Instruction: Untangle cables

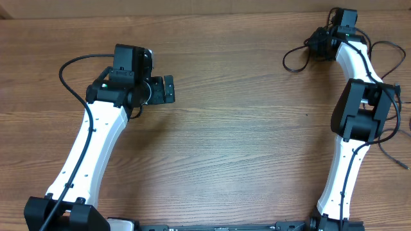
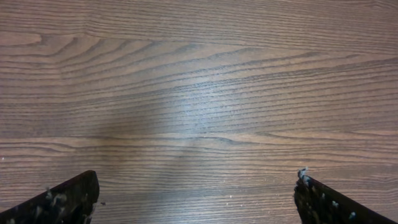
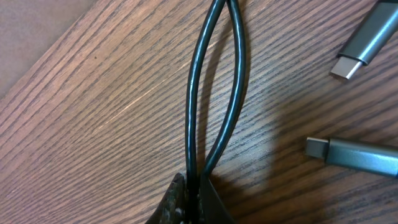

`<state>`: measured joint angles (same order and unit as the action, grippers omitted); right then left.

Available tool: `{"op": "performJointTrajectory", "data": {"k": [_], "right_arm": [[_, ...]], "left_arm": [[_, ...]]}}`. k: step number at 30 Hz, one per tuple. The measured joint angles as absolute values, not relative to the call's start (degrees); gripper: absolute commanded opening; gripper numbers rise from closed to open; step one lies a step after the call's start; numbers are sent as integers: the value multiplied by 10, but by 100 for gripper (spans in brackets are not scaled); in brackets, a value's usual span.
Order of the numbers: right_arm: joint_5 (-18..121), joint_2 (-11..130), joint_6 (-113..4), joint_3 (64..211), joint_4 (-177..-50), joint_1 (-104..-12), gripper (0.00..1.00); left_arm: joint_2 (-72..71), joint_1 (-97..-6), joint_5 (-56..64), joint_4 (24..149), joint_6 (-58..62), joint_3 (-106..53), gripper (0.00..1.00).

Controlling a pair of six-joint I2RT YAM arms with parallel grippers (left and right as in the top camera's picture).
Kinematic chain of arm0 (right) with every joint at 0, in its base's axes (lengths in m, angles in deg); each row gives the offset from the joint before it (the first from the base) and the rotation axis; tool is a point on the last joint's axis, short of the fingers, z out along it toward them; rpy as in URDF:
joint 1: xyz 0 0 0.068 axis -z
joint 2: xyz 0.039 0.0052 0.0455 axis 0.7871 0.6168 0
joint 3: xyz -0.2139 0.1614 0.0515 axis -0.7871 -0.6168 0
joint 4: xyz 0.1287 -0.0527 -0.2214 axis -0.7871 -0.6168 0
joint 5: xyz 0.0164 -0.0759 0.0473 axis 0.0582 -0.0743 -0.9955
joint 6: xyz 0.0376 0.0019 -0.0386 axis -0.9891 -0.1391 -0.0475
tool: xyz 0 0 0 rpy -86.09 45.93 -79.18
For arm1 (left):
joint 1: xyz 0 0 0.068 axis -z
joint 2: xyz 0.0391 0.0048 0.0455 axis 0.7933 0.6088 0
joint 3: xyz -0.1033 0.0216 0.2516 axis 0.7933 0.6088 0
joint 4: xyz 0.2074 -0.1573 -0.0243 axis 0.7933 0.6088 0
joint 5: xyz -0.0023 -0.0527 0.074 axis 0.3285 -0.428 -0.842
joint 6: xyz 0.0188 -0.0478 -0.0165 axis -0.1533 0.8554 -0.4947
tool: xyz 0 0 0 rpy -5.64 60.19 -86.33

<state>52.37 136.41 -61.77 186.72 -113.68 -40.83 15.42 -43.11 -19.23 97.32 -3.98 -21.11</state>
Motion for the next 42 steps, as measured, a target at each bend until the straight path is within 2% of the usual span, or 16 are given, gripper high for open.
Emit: {"op": "performJointTrajectory", "data": {"k": [1,7,8,9,11,12,22,35,40,42], "right_arm": [[524,1364,-618,1868,-1137,-408,9],[530,1364,-616,1870,-1145,-408,5],[530,1364,-616,1870,-1145,-408,6],[530,1364,-616,1870,-1145,-408,13],[529,1364,-614,1870,-1146,-408,49],[528,1362,-616,1871,-1146,-408,100],[541,1283,-594,1868,-1236,-408,100],[540,851,-484,1873,-1240,-407,99],[521,697,-391,1873,-1278,-407,68],[514,661,-359,1874,-1319,-403,66]], "left_arm": [[154,-431,-192,973,-40,-211,100],[154,-431,-192,973,-40,-211,100],[154,-431,-192,973,-40,-211,100],[154,-431,-192,973,-40,-211,100],[154,-431,-192,973,-40,-211,100],[154,-431,-193,973,-40,-211,100],[154,-431,-193,946,-40,-211,100],[154,-431,-193,937,-40,-211,100],[154,-431,-193,939,-40,-211,100],[154,-431,-193,939,-40,-211,100]]}}
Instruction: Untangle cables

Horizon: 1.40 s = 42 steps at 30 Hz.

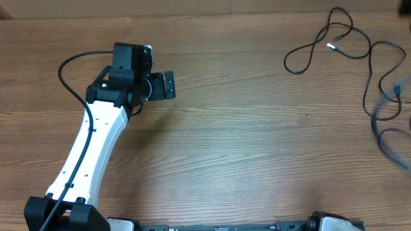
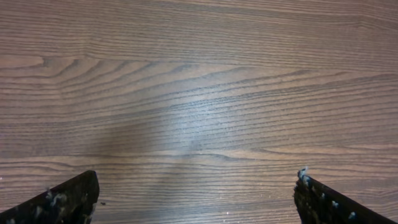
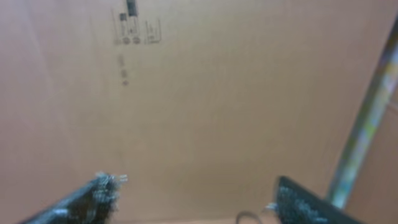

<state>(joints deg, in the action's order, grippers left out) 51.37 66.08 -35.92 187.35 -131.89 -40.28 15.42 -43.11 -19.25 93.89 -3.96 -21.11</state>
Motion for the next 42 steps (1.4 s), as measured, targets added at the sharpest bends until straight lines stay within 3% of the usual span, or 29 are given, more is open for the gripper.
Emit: {"op": "performJointTrajectory", "data": {"k": [2,5,8,14,19,26,35,42], "right_arm": [[494,622,-344,1856,-1333,-385,67],[445,567,-329,1772,-1264,-344,79],[405,511,-327,1649,-1181,-308,100],[373,348,-345,1359,-927,-283,100],[360,178,-438,1131,-714,-283,100],[341,136,-577,797,-430,-283,100],[291,123,-631,712,-387,-283,100],[285,120,-638,712,-505,-283,100]], "left_arm": [[154,-431,-193,939,-40,-211,100],[154,-431,-193,939,-40,-211,100],[154,-431,-193,953,-40,-211,100],[154,-431,-193,970,-40,-211,100],[154,-431,-193,961,-40,-211,100],[154,-431,-193,965,-44,-211,100],[154,-431,-193,976,-45,-211,100],[154,-431,-193,973,-45,-211,100]]}}
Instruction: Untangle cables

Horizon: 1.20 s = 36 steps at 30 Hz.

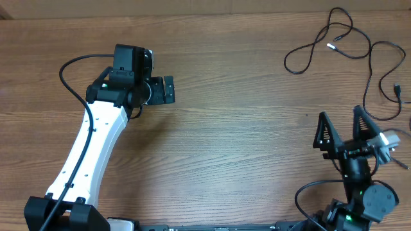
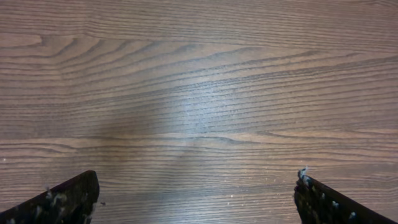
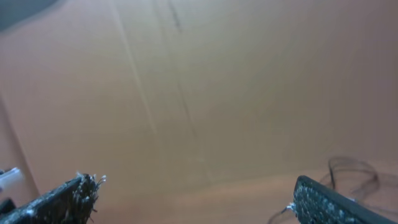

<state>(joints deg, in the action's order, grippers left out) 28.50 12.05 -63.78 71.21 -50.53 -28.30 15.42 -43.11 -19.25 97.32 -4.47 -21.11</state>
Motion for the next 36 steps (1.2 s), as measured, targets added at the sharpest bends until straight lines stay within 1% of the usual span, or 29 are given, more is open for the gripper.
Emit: {"op": "performJointTrajectory", "data": {"k": [1,5,9,12,17,24,30,36], "right_arm": [[287,120,-638,712,-539,-283,100],[293,122,-641,711,-572,-293,100],[298,117,-642,711,-570,-327,100],[318,96,-638,711,-566,-369,100],[358,51,-593,711,-552,-439,100],[395,12,-544,711,-496,-516,100],[420,-32,-508,711,-501,-551,100],[429,-35,-490,711,-504,-575,100]], "left_arm": [[154,-431,-193,971,-45,-211,100],[154,-431,-193,969,-45,-211,100],[154,-431,-193,970,-45,-211,100],[154,-431,-193,973,-44,-211,100],[154,-431,-193,980,-44,-211,100],[154,-431,-192,987,-44,-211,100],[154,-431,-192,987,-44,-211,100],[154,-431,-193,987,-44,-211,100]]}}
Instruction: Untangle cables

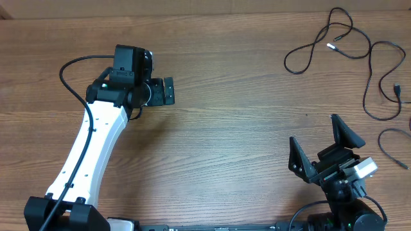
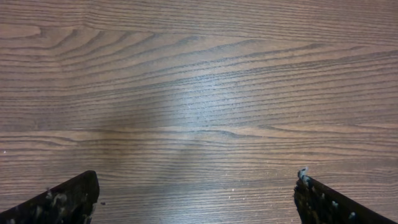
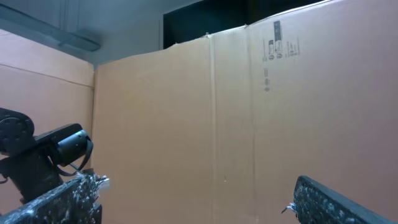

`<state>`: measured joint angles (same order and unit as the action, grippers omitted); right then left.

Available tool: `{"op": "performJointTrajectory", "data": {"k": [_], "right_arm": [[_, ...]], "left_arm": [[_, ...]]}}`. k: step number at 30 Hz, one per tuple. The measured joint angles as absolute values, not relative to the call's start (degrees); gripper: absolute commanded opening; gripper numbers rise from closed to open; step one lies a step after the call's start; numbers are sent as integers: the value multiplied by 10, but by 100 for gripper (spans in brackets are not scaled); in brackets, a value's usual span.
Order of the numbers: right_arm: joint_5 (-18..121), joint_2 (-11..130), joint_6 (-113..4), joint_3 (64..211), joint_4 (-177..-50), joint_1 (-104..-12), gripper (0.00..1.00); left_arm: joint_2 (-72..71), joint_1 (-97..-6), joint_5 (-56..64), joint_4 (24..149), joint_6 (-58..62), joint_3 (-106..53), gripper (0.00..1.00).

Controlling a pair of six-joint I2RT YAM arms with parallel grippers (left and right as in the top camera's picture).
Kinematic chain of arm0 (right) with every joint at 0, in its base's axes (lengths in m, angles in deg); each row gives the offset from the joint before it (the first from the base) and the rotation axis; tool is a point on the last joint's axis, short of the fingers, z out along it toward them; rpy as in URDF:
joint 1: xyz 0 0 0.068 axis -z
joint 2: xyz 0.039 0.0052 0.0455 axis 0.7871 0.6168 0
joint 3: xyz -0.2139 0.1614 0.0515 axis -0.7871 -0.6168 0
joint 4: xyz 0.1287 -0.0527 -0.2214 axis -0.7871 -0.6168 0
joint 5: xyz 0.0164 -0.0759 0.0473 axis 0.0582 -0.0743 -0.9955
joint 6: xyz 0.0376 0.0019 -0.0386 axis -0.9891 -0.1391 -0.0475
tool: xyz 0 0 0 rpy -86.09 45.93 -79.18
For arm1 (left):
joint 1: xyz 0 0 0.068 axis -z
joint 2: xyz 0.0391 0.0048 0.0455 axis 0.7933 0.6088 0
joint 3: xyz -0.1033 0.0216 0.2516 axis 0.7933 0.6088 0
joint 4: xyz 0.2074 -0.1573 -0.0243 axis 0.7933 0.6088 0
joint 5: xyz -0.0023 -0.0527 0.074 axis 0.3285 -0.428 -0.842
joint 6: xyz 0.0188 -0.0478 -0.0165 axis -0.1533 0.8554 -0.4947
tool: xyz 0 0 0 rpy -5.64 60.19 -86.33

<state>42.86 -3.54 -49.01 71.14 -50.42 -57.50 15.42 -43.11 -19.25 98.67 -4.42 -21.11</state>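
Observation:
Thin black cables lie loose at the table's far right: one looped cable (image 1: 319,40), a longer one (image 1: 371,76) curving down the right side, and a short piece (image 1: 390,145) at the edge. My left gripper (image 1: 168,90) hovers open over bare wood at the left, with nothing between its fingers (image 2: 196,199). My right gripper (image 1: 323,149) is open at the front right, tilted up off the table, and holds nothing. Its wrist view (image 3: 196,193) shows only a cardboard wall, no cable.
The wooden table (image 1: 244,128) stretches between the arms. A brown cardboard wall (image 3: 249,112) stands behind the table. The left arm (image 3: 37,149) shows at the left of the right wrist view. The right arm is folded low at the front edge.
My right gripper has turned and sits a little further left at the front right, still open. Its camera now faces the cardboard wall. The cables and the left arm have not moved.
My right gripper was shut on a black cable at the far right corner. Then that arm was gone from the overhead view, open, with the cables lying spread out. Later it stood folded at the front right, open, as now. The left gripper stayed open in place.

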Motion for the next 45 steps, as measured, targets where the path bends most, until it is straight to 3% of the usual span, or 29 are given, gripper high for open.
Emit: {"op": "performJointTrajectory", "data": {"k": [6,17,26,45], "right_arm": [[498,-38,-483,714,-658,-577,100],[777,-38,-482,710,-949,-577,100],[811,-38,-483,710,-1041,-577,100],[812,-38,-482,713,-1054,-577,100]], "left_arm": [[154,-431,-192,987,-44,-211,100],[154,-431,-192,989,-44,-211,100],[154,-431,-192,989,-44,-211,100],[154,-431,-210,989,-45,-211,100]]}}
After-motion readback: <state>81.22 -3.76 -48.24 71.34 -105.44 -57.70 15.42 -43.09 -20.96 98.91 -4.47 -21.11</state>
